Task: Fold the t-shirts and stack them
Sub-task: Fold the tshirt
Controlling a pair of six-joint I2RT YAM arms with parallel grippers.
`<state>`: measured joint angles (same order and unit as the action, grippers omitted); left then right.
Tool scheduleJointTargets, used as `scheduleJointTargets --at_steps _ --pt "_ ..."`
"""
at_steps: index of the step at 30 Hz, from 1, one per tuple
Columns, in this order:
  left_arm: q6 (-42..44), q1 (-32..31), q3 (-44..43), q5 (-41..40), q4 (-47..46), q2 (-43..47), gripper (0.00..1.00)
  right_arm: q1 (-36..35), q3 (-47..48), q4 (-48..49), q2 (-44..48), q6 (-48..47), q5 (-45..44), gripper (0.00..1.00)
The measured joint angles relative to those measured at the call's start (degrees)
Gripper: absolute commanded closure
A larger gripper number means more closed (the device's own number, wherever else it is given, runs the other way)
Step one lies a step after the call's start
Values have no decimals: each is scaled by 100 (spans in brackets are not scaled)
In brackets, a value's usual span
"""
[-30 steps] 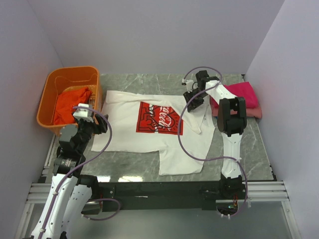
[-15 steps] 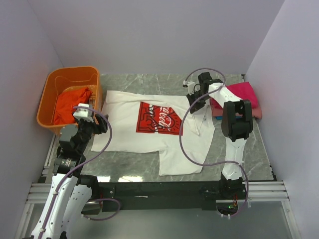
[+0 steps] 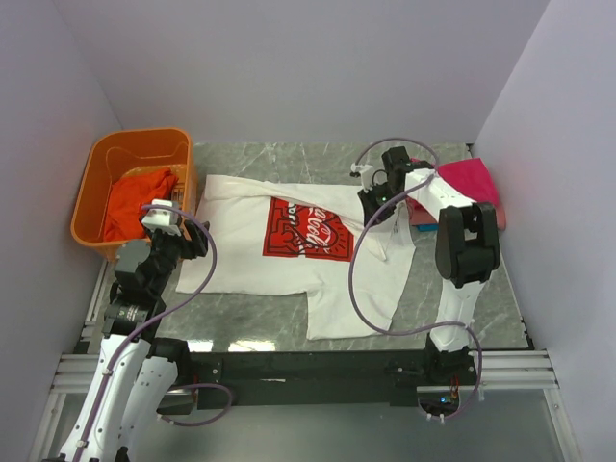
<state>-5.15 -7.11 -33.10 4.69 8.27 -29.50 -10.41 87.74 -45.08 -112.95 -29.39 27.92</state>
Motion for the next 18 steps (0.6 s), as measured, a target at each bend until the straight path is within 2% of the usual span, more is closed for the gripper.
scheduleJointTargets --at_steps 7,13,18 --pt "0 0 0 2 0 -4 30 -280 -570 46 435 -186 -33 99" --pt "0 0 0 4 0 -39 30 -645 -758 140 916 -225 -116 99" --pt "0 0 0 2 0 -37 30 -887 -855 205 968 -216 -210 99"
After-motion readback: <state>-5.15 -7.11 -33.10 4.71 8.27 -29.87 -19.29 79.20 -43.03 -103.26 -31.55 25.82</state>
